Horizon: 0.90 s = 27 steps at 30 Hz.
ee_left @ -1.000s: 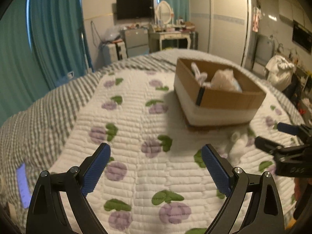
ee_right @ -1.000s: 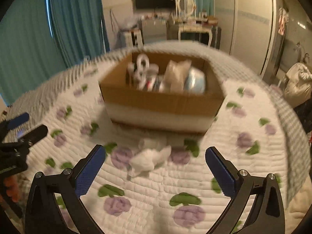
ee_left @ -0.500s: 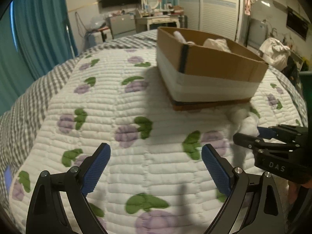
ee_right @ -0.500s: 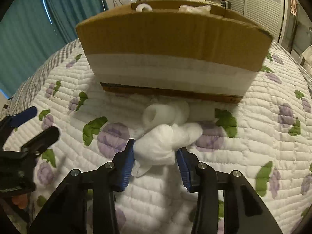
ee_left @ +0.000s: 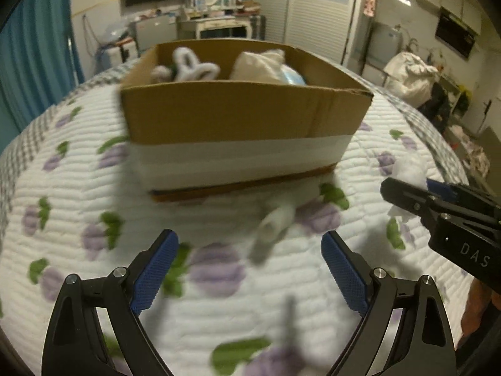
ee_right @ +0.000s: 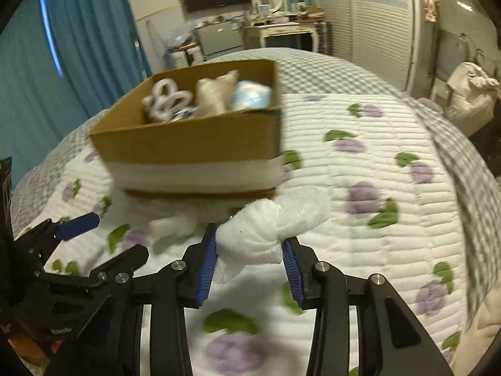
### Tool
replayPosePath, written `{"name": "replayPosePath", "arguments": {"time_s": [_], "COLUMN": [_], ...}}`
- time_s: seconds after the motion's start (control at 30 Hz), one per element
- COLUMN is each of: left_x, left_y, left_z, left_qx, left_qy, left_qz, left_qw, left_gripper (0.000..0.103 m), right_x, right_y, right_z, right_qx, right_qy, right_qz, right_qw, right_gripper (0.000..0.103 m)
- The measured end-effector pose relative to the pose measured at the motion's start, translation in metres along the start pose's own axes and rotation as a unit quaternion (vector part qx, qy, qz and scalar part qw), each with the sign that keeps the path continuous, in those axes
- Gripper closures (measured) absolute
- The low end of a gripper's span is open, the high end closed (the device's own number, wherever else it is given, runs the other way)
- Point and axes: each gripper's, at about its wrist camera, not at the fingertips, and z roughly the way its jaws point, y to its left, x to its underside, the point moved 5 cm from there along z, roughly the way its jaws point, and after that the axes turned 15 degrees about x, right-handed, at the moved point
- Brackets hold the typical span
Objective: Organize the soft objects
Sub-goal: 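Grasp the white plastic piece with the left tool while the right tool grasps the white cloth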
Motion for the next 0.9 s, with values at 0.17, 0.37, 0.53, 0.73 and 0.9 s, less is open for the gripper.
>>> {"name": "replayPosePath", "arguments": {"time_s": [0.17,0.37,0.53,0.73,0.9], "left_x": [-0.011,-0.012,-0.008,-0.005,-0.008], "left_y": [-0.007,-0.006,-0.005,-0.012,-0.023], "left_z": [0.036,0.061,0.047,0.012,-0.027], "left_qx": [0.019,0.028,0.025,0.023,0.015], "left_qy": [0.022,0.041,0.03,0.021,-0.002], "left_qz": [-0.003,0.005,0.002,0.011,0.027], "left_qw": [0.9996,0.9988,0.9992,0.9995,0.9995], "left_gripper": [0.037,0.064,0.075,0.075,0.075], "right_x": [-0.012,-0.012,-0.007,-0.011,-0.023], "right_y": [-0.015,-0.013,-0.014,-0.014,-0.01], "right_z": [0.027,0.049,0.049,0.019,-0.023], "right_qx": [0.005,-0.003,-0.002,-0.005,-0.007], "right_qy": [0.003,0.013,0.018,0.0,-0.03], "right_qz": [0.008,0.009,0.009,0.016,0.014], "right_qw": [1.0,1.0,1.0,1.0,0.999], "right_gripper": [0.064,0.063,0.063,0.064,0.064]}}
